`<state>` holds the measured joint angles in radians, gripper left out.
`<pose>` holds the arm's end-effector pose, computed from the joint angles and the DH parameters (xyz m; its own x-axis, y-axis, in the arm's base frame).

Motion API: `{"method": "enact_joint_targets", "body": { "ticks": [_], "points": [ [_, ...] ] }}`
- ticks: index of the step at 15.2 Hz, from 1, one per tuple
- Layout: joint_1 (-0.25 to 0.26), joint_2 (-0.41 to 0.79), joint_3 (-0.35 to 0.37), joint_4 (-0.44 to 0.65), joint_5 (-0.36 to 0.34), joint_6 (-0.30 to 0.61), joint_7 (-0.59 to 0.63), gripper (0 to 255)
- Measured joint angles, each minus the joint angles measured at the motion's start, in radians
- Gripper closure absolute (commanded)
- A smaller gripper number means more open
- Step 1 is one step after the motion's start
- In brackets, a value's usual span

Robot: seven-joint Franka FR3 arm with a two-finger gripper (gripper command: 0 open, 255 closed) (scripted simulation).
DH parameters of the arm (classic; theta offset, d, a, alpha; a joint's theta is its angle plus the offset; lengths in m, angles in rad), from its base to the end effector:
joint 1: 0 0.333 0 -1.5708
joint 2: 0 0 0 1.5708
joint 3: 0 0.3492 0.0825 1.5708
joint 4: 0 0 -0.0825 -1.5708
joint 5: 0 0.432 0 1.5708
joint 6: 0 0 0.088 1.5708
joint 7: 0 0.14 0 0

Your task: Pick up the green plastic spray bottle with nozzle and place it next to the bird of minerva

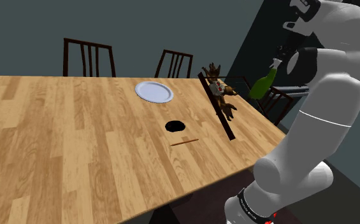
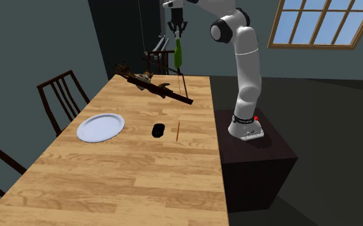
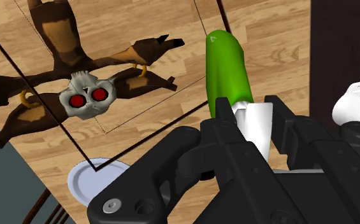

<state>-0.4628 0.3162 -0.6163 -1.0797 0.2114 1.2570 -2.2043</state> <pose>0.4026 -0.5152 0.6728 0.3651 0.9282 0.0720 0.9306 -0.3618 -0.0553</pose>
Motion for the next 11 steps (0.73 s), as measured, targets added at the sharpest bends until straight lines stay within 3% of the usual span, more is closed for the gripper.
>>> {"method": "enact_joint_targets", "body": {
  "ticks": [11],
  "points": [
    [0.064, -0.087, 0.004, -0.266, -0.054, 0.191, 0.015, 255]
  ]
}}
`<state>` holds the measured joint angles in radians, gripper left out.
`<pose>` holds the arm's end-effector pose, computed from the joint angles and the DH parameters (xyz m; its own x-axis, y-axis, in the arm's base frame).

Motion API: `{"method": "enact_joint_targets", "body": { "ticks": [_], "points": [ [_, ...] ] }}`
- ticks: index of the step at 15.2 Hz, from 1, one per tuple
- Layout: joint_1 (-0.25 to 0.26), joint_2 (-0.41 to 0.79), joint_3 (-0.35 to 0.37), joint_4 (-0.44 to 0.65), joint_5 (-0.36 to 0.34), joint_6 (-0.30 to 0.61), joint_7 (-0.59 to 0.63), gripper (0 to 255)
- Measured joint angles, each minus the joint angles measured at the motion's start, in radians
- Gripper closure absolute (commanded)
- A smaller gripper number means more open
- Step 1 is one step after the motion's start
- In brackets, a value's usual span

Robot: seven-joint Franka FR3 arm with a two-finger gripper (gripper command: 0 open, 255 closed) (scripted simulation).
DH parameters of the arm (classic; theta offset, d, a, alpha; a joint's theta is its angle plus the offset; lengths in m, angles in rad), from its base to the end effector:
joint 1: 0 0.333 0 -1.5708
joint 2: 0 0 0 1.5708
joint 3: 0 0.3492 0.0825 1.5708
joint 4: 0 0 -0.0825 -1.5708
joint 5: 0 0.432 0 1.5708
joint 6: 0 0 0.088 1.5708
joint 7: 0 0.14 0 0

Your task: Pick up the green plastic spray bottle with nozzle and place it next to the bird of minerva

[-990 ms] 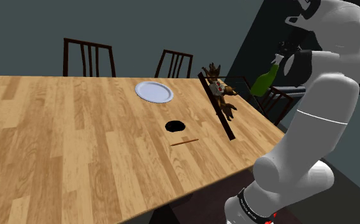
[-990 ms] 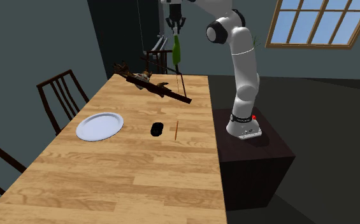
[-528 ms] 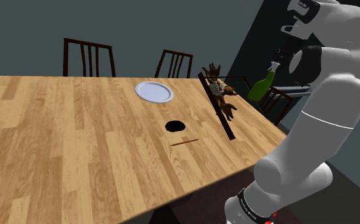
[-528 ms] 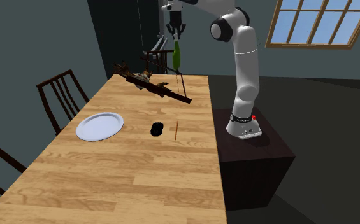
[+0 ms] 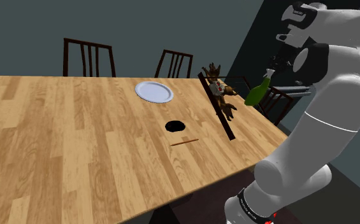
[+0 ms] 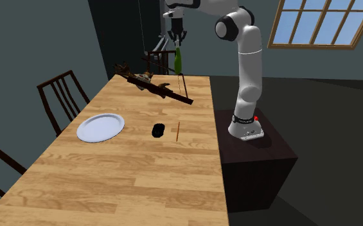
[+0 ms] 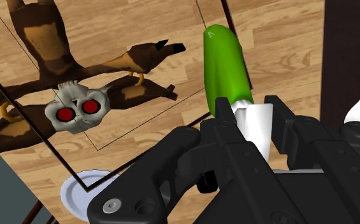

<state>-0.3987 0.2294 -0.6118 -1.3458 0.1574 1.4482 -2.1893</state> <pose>0.4030 -0.5145 0.6079 0.3651 0.9282 0.0717 0.9306 -0.3618 -0.0553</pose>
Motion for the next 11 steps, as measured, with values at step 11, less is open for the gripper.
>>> {"method": "enact_joint_targets", "body": {
  "ticks": [11],
  "points": [
    [0.028, -0.044, 0.005, -0.203, -0.024, 0.166, 0.005, 255]
  ]
}}
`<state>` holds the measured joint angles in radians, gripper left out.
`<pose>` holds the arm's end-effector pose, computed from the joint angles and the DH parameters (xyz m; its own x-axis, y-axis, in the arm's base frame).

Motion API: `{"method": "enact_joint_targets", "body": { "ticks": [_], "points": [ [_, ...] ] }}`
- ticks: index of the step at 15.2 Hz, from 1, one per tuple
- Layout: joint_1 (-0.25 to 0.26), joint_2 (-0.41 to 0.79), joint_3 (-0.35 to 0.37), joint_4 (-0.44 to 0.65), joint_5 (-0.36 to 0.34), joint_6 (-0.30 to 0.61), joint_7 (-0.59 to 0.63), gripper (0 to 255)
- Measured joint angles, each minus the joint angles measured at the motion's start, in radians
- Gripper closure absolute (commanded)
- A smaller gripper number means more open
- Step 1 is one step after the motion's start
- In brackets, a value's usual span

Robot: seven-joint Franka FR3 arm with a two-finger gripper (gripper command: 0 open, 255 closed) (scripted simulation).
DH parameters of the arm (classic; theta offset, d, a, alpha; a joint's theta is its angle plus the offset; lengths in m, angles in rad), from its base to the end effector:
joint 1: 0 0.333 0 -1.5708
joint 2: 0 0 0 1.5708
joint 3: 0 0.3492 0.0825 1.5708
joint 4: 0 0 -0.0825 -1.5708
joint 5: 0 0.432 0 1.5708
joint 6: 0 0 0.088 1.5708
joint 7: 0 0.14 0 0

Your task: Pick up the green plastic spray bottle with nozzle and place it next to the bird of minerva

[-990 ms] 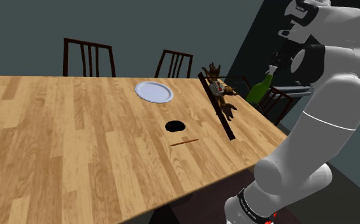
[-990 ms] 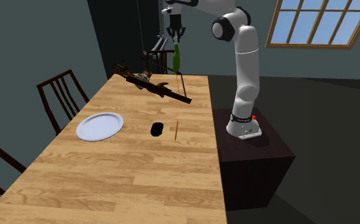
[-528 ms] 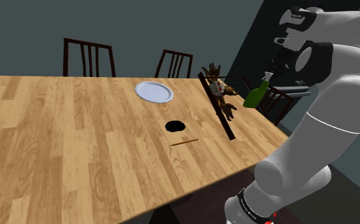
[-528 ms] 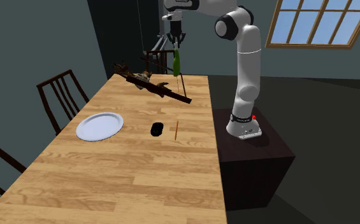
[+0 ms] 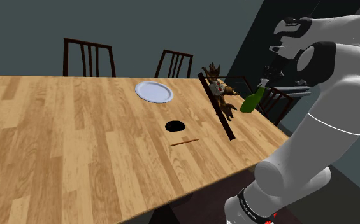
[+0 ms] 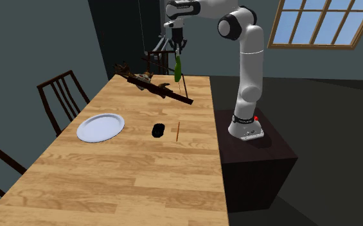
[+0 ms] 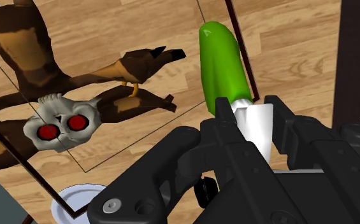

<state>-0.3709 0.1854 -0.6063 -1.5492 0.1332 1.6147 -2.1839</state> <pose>0.4007 -0.5126 0.5418 0.3646 0.9284 0.0718 0.9308 -0.3613 -0.0554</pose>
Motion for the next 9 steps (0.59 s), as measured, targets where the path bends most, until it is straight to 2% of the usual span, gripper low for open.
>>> {"method": "enact_joint_targets", "body": {
  "ticks": [9],
  "points": [
    [0.009, -0.011, 0.003, -0.127, -0.002, 0.128, -0.003, 255]
  ]
}}
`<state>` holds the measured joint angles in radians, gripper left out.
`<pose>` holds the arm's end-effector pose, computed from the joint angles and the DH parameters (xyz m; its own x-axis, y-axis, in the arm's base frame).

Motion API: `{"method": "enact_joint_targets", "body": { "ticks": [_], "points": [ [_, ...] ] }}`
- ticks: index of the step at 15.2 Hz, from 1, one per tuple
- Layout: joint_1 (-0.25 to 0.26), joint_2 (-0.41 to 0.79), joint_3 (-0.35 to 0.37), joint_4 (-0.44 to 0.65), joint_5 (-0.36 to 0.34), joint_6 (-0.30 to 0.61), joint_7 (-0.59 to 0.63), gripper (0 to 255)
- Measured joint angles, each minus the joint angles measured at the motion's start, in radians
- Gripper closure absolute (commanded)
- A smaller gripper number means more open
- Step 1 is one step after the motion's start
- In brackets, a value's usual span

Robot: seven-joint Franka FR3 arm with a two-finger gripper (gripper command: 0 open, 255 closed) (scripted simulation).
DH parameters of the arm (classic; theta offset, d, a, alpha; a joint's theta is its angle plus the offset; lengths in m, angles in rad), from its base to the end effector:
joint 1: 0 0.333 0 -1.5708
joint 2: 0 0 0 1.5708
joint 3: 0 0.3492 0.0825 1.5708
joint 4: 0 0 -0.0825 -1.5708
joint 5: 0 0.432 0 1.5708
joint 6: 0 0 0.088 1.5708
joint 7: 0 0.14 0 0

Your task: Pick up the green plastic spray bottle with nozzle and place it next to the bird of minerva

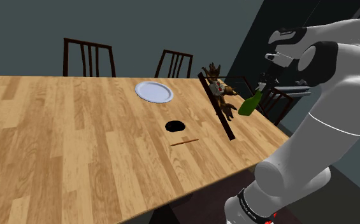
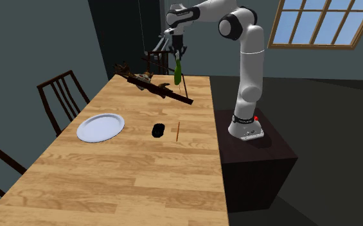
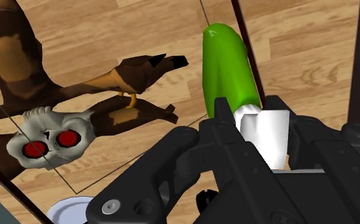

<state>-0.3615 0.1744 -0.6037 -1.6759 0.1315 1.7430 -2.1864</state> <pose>0.3988 -0.5117 0.4925 0.3657 0.9283 0.0672 0.9306 -0.3633 -0.0452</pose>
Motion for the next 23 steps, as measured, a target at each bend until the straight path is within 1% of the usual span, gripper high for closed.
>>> {"method": "enact_joint_targets", "body": {
  "ticks": [7, 12, 13, 14, 16, 21, 22, 23],
  "points": [
    [0.002, 0.004, 0.000, -0.078, 0.006, 0.091, -0.007, 255],
    [-0.006, 0.027, -0.001, -0.095, 0.026, 0.145, -0.023, 255],
    [0.002, 0.009, 0.000, -0.121, 0.020, 0.173, -0.015, 255],
    [0.000, 0.004, 0.000, -0.130, 0.025, 0.184, -0.021, 255],
    [-0.007, 0.018, 0.004, -0.116, 0.040, 0.185, -0.029, 255],
    [-0.009, 0.011, 0.005, -0.126, 0.034, 0.186, -0.029, 255],
    [-0.006, 0.003, 0.004, -0.136, 0.027, 0.189, -0.025, 0],
    [-0.006, 0.005, 0.003, -0.140, 0.025, 0.200, -0.026, 0]
  ]
}}
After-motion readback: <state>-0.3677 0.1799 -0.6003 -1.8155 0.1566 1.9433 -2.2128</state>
